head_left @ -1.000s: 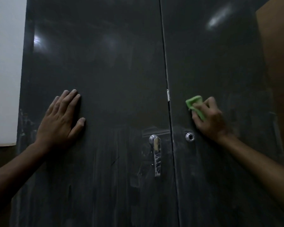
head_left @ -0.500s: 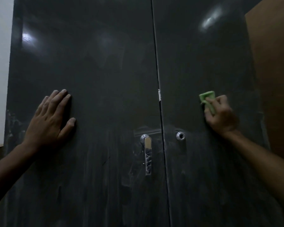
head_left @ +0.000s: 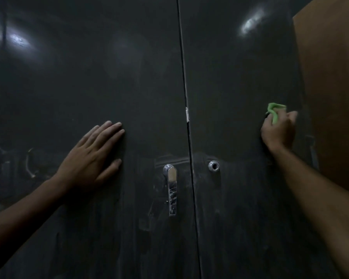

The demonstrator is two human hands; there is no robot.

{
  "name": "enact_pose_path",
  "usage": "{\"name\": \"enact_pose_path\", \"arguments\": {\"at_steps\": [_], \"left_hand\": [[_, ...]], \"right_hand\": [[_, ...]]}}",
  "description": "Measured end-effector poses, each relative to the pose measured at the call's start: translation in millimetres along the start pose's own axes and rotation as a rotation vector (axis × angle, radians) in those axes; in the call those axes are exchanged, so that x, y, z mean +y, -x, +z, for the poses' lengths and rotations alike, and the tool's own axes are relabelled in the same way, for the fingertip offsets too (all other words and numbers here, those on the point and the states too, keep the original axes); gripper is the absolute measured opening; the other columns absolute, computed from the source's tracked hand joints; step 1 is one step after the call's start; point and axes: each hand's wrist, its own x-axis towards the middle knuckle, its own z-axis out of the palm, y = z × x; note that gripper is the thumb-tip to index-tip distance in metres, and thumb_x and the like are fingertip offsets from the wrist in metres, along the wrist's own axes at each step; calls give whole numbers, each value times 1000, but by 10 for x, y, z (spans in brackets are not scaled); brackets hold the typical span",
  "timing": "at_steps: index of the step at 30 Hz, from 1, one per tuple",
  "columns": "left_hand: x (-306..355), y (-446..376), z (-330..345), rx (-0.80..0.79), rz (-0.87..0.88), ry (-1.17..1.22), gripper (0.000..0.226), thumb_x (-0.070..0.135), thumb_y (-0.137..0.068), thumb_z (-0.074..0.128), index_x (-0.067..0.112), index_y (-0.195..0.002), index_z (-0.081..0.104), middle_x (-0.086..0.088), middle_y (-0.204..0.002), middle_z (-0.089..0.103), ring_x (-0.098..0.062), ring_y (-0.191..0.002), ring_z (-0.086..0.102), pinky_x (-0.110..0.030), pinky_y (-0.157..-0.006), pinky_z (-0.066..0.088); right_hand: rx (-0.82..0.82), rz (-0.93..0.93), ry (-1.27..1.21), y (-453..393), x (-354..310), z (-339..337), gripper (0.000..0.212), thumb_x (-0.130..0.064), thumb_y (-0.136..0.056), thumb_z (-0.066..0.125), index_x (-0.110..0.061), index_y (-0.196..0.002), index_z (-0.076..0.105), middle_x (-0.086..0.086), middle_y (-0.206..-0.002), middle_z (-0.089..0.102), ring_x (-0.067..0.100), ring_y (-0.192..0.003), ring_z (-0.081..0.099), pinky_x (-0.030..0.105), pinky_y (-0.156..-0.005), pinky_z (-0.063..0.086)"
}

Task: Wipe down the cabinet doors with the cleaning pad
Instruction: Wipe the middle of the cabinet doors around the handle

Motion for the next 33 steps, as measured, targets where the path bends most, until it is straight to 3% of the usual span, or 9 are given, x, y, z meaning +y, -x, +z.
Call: {"name": "enact_pose_path", "arguments": {"at_steps": [2, 6, 8, 12, 19, 22, 25, 30, 33], "left_hand": [[-22, -7, 40, 5, 11, -33, 78, 54, -101, 36, 9, -163, 29, -10, -173, 22, -27, -162, 15, -48, -131, 14], [-61, 6, 113, 18, 30, -75, 78, 56, -102, 34, 11, -165, 26, -7, -175, 18, -24, -163, 11, -43, -132, 8], [-77, 3, 134, 26, 30, -85, 79, 56, -102, 34, 10, -165, 25, -6, -175, 16, -23, -163, 10, -42, -133, 6], [-61, 1, 149, 25, 30, -102, 80, 56, -102, 33, 9, -165, 24, -7, -175, 15, -25, -163, 11, -44, -133, 7], [-60, -1, 129, 10, 34, -114, 80, 55, -102, 34, 8, -165, 24, -9, -175, 15, -26, -163, 11, -45, -132, 8], [-54, -5, 135, 16, 39, -130, 80, 54, -101, 35, 6, -165, 25, -9, -175, 14, -27, -163, 12, -45, -132, 8], [-62, -3, 153, 23, 47, -141, 80, 55, -102, 35, 7, -165, 23, -9, -176, 14, -27, -163, 13, -44, -133, 6], [-98, 3, 176, 11, 52, -140, 80, 59, -104, 30, 10, -166, 19, -7, -176, 13, -27, -163, 12, -42, -133, 4], [-130, -1, 186, -5, 41, -144, 81, 61, -104, 28, 11, -167, 18, -6, -176, 12, -27, -163, 12, -42, -133, 3]], "right_hand": [[6, -54, -51, 96, -112, 47, 26, -26, -97, 54, -12, -116, 64, 17, -115, 50, 35, -93, 56, 37, -80, 46], [-150, -508, -49, 555, 238, -83, 30, -27, -90, 62, -19, -118, 68, 6, -104, 47, 16, -76, 49, 25, -67, 38], [-128, -441, 31, 416, 524, -168, 31, -32, -90, 57, -17, -116, 66, 9, -106, 48, 28, -78, 54, 32, -66, 44], [18, 101, 47, -235, 535, -104, 31, -31, -96, 49, -8, -113, 61, 22, -119, 49, 42, -97, 56, 44, -87, 46], [-99, -396, -65, 342, 506, -45, 29, -25, -92, 60, -22, -120, 66, 7, -108, 48, 16, -81, 49, 25, -68, 38], [14, -94, 7, -108, 692, -83, 34, -31, -92, 50, -16, -118, 66, 16, -113, 50, 36, -90, 56, 35, -74, 44], [63, 175, -34, -563, 493, 2, 32, -23, -96, 49, -8, -120, 64, 25, -124, 50, 42, -107, 55, 41, -100, 41], [-21, -195, -67, -16, 384, 32, 22, -20, -94, 61, -18, -115, 68, 11, -109, 51, 19, -83, 49, 29, -70, 40], [13, -61, 7, -35, 787, -130, 22, -19, -94, 58, -14, -115, 66, 18, -113, 51, 34, -90, 56, 34, -77, 44]]}}
